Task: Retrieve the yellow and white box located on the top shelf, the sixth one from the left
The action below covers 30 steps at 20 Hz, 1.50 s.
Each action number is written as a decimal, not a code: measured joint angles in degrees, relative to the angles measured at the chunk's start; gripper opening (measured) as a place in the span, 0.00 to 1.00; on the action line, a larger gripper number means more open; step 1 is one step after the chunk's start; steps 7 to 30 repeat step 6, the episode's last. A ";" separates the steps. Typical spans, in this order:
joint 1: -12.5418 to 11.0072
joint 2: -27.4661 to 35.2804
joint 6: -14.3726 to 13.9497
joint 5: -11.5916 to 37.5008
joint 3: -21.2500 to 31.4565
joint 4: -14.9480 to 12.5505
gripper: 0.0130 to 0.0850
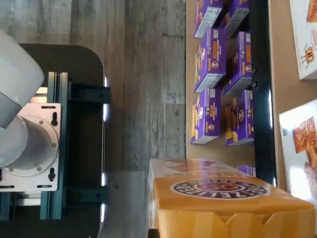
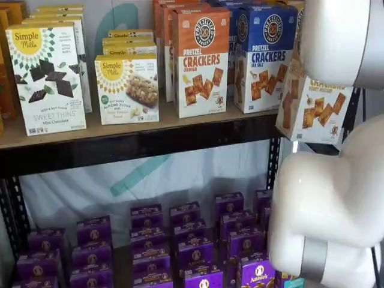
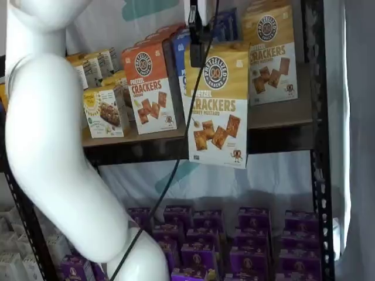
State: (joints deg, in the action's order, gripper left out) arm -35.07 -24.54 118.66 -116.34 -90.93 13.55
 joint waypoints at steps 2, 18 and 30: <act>0.37 -0.40 -0.34 -0.10 0.49 -0.05 0.67; 0.66 -0.96 -0.64 0.07 1.25 -0.03 0.67; 0.66 -0.96 -0.64 0.07 1.25 -0.03 0.67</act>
